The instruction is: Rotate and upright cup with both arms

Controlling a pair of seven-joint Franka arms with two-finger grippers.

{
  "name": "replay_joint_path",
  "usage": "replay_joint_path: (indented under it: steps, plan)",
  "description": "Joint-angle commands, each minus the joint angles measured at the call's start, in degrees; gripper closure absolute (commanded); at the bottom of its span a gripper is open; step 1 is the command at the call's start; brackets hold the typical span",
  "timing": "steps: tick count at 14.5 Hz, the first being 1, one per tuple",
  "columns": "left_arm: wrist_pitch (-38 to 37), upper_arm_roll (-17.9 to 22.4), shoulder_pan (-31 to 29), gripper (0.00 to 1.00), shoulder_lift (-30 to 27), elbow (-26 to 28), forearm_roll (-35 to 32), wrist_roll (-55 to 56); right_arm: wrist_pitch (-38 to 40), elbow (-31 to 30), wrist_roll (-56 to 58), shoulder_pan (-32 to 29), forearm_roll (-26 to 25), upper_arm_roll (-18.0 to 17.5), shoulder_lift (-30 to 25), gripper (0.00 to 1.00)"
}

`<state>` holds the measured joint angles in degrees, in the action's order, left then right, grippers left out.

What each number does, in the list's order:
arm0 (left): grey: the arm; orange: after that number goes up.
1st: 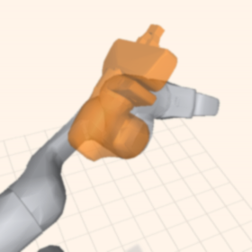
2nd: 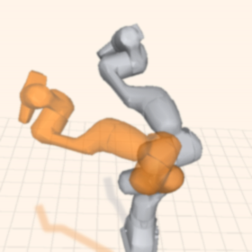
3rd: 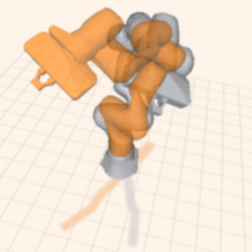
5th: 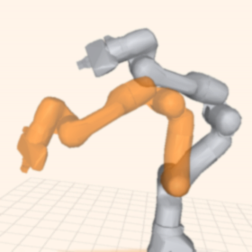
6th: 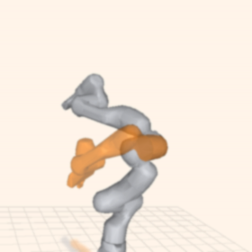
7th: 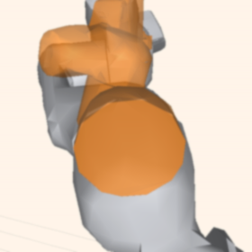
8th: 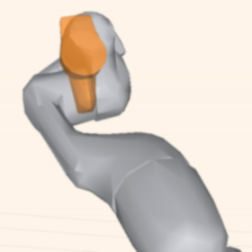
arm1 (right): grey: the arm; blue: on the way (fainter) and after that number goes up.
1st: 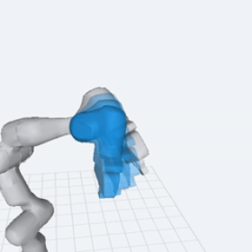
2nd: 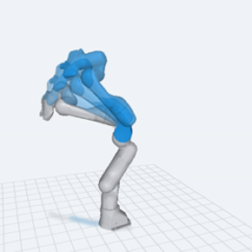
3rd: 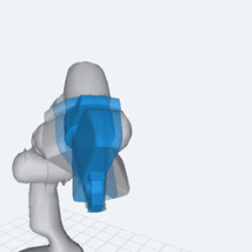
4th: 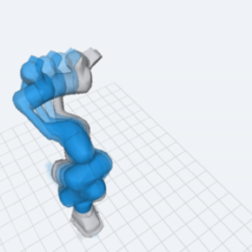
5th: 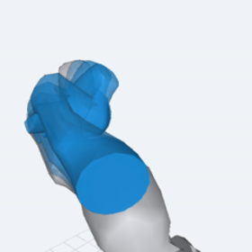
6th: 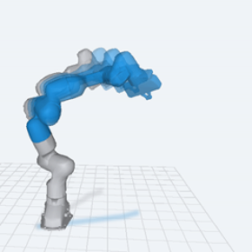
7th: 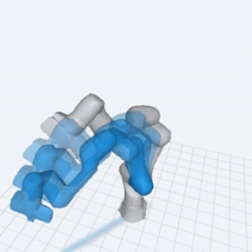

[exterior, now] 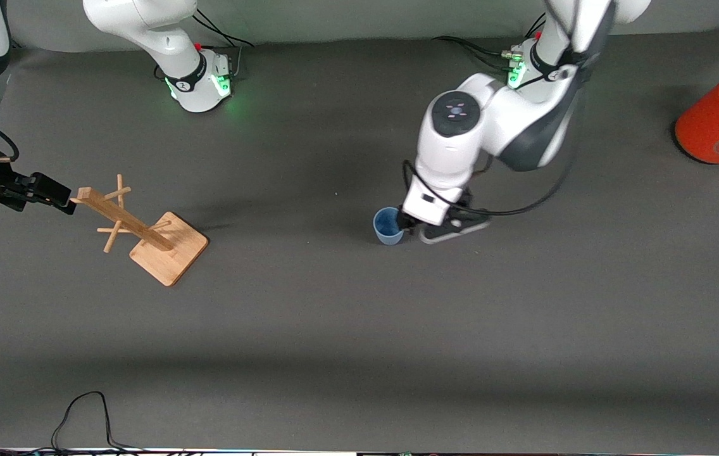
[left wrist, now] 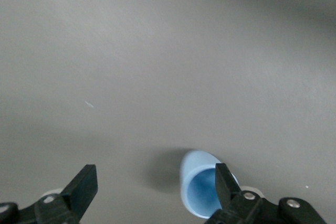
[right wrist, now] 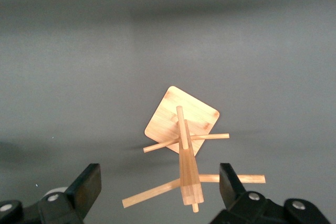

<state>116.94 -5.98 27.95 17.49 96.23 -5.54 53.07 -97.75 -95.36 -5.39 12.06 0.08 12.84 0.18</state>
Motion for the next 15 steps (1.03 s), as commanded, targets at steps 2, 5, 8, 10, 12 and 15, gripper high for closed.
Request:
replay_joint_path:
  steps: [2, 5, 8, 10, 12, 15]
  plan:
    - [-9.0, -0.34, -12.88, 0.0, -2.18, -5.35, 3.52, -19.96, 0.37, -0.09, 1.26, 0.16, 0.98, -0.27, 0.18, 0.0]
    - [-14.7, 0.53, -21.68, 0.0, -6.05, -5.0, 3.96, -33.44, 0.37, 0.08, 1.26, 0.16, 0.98, -0.27, 0.09, 0.0]
    - [-19.98, 7.1, -22.24, 0.0, -9.83, -4.82, 3.7, -39.08, 0.54, 0.35, 1.34, 0.16, 0.98, -0.97, -0.09, 0.0]
    - [-20.96, 10.54, -21.97, 0.0, -12.64, -3.34, 3.78, -41.63, 0.54, 0.35, 1.35, 0.16, 0.89, -0.97, -0.09, 0.0]
    - [-21.05, 16.94, -18.39, 0.0, -14.32, -2.45, 3.7, -44.79, 0.54, 0.35, 1.35, 0.25, 0.89, -0.97, -0.35, 0.0]
    - [-21.05, 19.17, -18.45, 0.0, -14.24, -2.54, 3.7, -47.27, 0.54, 0.78, 1.35, 0.16, 0.89, -0.97, -0.35, 0.0]
